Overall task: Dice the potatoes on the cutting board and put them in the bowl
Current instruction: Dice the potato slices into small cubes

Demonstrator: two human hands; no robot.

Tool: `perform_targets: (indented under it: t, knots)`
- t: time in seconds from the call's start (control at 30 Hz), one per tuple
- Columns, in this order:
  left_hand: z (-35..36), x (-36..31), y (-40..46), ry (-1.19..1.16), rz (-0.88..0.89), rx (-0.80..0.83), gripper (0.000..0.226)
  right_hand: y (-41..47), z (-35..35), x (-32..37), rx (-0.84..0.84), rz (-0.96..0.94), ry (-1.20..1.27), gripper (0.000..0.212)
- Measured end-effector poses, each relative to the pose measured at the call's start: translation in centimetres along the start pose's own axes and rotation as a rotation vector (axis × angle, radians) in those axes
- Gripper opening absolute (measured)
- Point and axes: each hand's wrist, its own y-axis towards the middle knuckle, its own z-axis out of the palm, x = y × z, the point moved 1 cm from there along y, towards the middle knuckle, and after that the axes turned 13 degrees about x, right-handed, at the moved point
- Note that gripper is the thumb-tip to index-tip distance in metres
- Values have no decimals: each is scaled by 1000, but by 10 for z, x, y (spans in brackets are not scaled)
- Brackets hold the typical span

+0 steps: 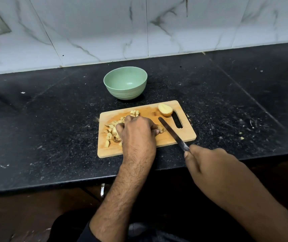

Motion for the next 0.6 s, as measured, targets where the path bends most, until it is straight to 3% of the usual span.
perform_targets:
  t: [0.6]
  knots:
    - [0,-3,6,62,-27,12,5,30,12,17,80,-51,-135,24]
